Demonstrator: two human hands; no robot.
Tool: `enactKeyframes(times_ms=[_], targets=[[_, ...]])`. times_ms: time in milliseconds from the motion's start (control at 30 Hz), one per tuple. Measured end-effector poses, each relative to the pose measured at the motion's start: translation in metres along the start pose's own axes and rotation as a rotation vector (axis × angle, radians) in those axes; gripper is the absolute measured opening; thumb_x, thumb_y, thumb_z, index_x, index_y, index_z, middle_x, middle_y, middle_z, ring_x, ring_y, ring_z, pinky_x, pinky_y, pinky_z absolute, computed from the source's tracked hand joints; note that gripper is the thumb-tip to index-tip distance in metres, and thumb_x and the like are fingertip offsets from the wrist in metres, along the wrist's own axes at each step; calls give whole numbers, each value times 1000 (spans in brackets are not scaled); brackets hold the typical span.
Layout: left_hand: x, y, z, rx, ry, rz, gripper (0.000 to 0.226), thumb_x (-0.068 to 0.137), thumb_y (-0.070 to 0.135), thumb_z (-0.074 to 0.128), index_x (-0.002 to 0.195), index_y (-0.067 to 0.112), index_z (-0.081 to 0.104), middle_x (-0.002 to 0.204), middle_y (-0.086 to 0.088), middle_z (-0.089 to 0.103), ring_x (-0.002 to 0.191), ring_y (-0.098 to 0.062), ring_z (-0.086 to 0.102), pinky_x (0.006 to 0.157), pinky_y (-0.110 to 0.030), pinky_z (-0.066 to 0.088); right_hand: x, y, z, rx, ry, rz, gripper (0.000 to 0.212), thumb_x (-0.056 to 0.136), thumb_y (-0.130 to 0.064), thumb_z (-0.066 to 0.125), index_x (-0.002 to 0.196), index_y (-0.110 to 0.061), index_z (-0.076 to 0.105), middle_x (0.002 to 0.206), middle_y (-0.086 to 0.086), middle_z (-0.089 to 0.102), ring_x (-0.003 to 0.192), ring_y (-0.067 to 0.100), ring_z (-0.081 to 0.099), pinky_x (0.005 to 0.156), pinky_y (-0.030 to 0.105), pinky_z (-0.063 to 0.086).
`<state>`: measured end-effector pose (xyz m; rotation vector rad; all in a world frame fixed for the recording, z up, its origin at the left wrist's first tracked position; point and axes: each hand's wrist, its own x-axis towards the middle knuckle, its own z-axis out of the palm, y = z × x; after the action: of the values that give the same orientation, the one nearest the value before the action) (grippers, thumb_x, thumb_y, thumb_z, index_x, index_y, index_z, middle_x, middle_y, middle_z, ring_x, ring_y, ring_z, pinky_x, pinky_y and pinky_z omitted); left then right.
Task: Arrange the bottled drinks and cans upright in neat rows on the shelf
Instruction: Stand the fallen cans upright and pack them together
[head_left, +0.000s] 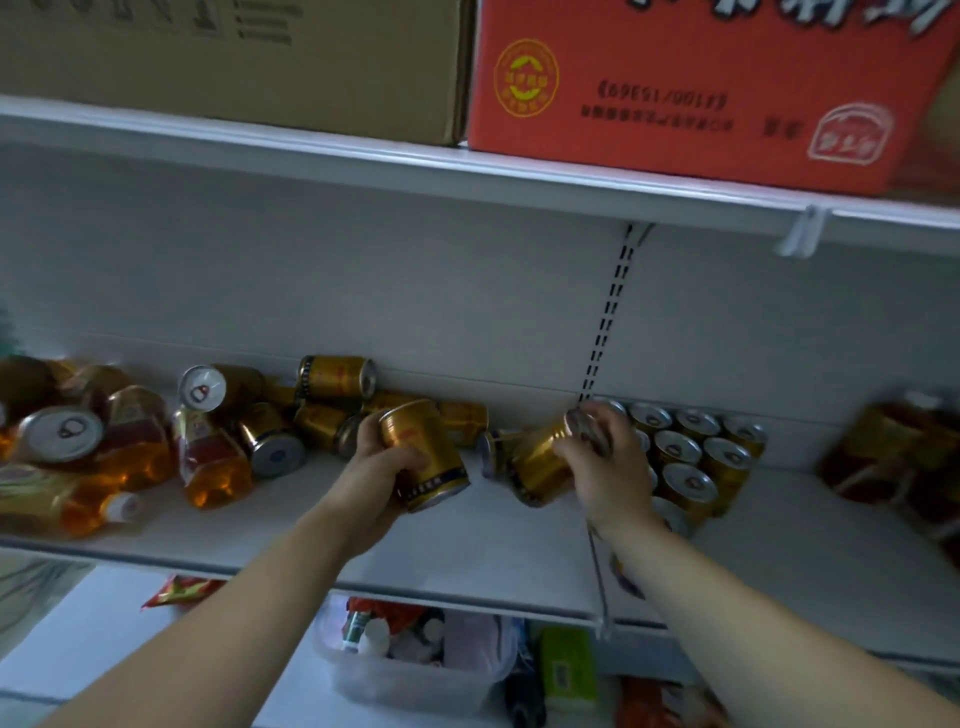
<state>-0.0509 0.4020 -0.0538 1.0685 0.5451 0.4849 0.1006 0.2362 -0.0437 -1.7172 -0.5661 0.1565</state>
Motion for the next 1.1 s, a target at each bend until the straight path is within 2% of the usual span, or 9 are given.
enactKeyframes(times_ms=[167, 267, 400, 467, 567, 700, 800, 900, 1100], targets=[[-6, -3, 85, 107, -114, 79, 32, 90, 8, 58, 110, 28, 44, 110, -9, 55, 96, -28, 60, 82, -46, 52, 15, 2, -77, 55, 173, -37, 53, 80, -28, 75, 124, -33, 48, 119, -1, 55, 107, 17, 56, 90, 33, 48], [-7, -11, 141, 184, -218, 139, 61, 76, -3, 70, 115, 36, 43, 94, -7, 62, 83, -23, 63, 72, -38, 53, 25, 10, -130, 71, 238, -62, 50, 81, -26, 75, 122, -32, 47, 114, -1, 56, 103, 16, 58, 85, 32, 49], [-3, -31, 217, 486, -274, 181, 82, 60, 11, 84, 131, 28, 46, 106, -1, 66, 96, -18, 65, 83, -35, 54, 42, 38, -197, -3, 230, -60, 53, 78, -30, 78, 121, -34, 47, 120, 1, 56, 107, 18, 58, 93, 39, 50], [1, -45, 248, 756, -236, 240, 77, 63, 23, 86, 131, 26, 49, 115, 5, 62, 104, -14, 61, 88, -31, 52, 49, 53, -225, -56, 193, -67, 53, 77, -27, 79, 122, -30, 50, 116, -4, 56, 104, 14, 58, 89, 31, 50], [8, -72, 282, 986, -233, 244, 85, 61, 29, 84, 135, 25, 42, 124, 5, 56, 109, -12, 55, 90, -27, 48, 55, 80, -252, -107, 98, -101, 40, 76, -18, 81, 95, -37, 51, 93, -20, 55, 81, -5, 57, 66, 9, 43], [5, -104, 308, 1292, -230, 279, 79, 64, 26, 78, 132, 21, 37, 118, 9, 35, 107, -11, 44, 80, -22, 38, 62, 118, -269, -177, -16, -86, 41, 74, -15, 80, 91, -38, 50, 89, -21, 59, 81, -4, 57, 59, 7, 39], [10, -118, 321, 1496, -274, 351, 65, 67, 36, 73, 124, 22, 45, 114, 7, 41, 111, -15, 43, 84, -26, 36, 69, 135, -276, -189, -63, -47, 40, 75, -15, 78, 89, -38, 49, 85, -20, 59, 77, -11, 53, 56, 6, 36], [24, -131, 329, 1742, -268, 401, 65, 73, 44, 67, 129, 22, 44, 131, 2, 46, 127, -20, 37, 103, -33, 28, 79, 150, -281, -185, -84, -10, 39, 77, -11, 76, 92, -37, 50, 87, -18, 59, 78, -6, 56, 56, 6, 37], [53, -141, 339, 2021, -254, 410, 72, 84, 41, 59, 146, 29, 23, 155, 0, 14, 146, -26, 0, 117, -53, 1, 109, 167, -283, -211, -171, -11, 32, 77, -10, 74, 93, -26, 52, 85, -11, 62, 77, -4, 58, 57, 7, 39]])
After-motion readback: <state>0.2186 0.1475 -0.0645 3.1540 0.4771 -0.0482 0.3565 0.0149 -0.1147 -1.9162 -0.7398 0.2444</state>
